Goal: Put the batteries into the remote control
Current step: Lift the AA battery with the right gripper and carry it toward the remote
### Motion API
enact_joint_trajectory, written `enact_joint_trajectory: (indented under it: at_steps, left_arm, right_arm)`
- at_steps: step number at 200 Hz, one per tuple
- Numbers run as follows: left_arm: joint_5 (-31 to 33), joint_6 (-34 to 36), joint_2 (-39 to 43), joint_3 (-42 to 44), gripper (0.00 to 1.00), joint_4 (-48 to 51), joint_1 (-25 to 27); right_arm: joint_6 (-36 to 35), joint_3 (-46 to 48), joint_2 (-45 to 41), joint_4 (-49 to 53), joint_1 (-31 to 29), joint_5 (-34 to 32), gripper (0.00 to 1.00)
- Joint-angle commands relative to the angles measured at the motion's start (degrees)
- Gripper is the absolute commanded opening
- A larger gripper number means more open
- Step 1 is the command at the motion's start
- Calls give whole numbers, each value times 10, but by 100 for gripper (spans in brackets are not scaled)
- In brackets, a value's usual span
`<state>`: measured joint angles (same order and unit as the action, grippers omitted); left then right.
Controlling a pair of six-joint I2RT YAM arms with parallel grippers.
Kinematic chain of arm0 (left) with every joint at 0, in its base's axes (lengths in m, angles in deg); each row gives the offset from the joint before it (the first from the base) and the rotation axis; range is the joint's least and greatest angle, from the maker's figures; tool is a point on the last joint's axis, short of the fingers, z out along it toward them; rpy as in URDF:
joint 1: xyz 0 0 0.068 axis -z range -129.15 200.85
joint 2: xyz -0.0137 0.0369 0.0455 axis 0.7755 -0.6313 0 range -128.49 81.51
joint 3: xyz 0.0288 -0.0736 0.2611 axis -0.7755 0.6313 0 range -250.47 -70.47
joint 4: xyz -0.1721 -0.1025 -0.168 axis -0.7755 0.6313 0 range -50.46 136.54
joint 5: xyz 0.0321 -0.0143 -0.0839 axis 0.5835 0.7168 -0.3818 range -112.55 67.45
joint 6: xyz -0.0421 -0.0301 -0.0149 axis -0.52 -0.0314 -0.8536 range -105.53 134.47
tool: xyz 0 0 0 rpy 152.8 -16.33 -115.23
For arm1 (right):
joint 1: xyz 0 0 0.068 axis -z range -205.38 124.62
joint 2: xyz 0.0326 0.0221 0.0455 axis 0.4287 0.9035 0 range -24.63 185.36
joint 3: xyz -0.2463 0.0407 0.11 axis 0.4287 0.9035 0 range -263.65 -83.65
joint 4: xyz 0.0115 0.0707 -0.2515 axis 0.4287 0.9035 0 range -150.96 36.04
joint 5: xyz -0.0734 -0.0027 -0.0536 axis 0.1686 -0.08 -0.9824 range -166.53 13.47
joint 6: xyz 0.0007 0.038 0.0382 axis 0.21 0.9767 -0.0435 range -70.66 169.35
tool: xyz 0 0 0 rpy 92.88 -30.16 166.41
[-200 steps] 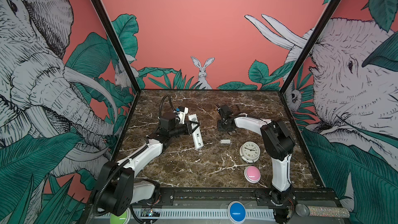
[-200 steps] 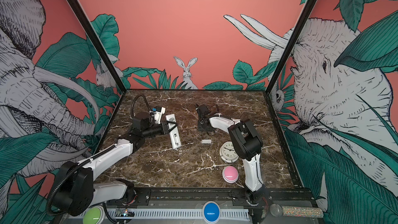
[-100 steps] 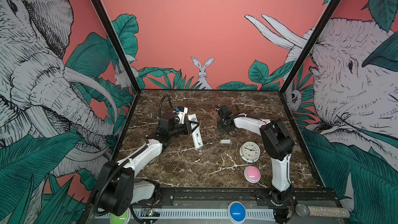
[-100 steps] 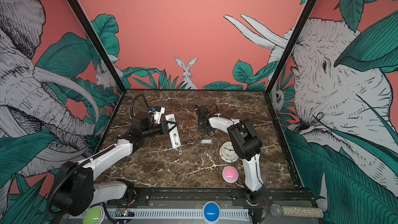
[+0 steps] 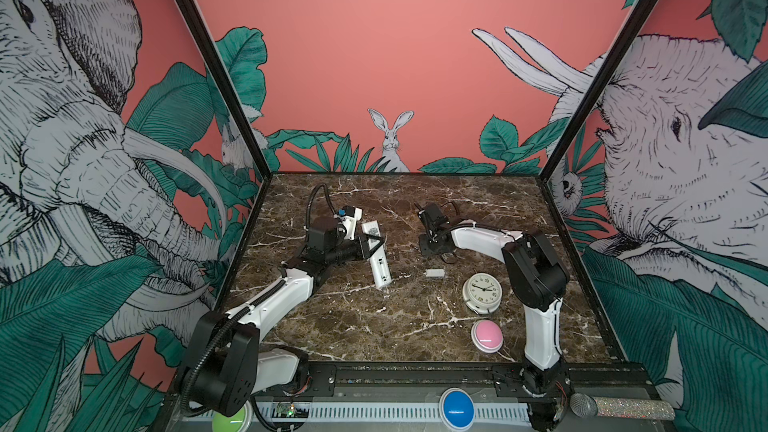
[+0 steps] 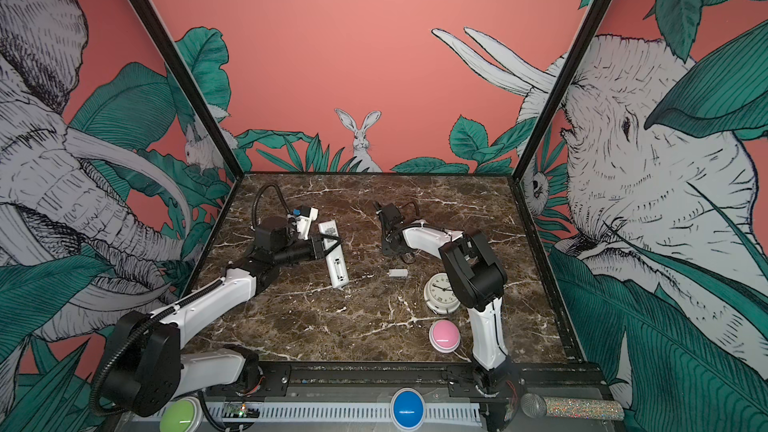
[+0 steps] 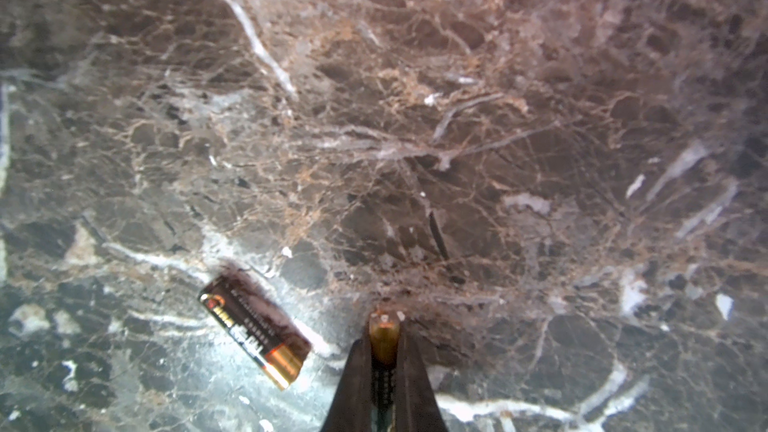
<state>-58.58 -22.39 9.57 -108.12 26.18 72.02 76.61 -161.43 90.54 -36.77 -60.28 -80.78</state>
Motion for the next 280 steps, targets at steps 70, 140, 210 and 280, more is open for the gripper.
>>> enact_joint_trajectory:
  at_steps: [70,140,210,280]
  left_arm:
    - [11,3,34,20,0,-3,-3]
    - [11,15,46,28,0,-1,-4]
    - [46,28,91,48,0,38,-4]
    - [56,22,127,71,0,47,-4]
  right_arm:
    - [-49,73,-115,-11,-53,6,0]
    - [-27,111,-185,78,-140,-36,0]
    - [30,166,-183,64,-205,-32,0]
    - [44,197,-172,57,-232,-19,0]
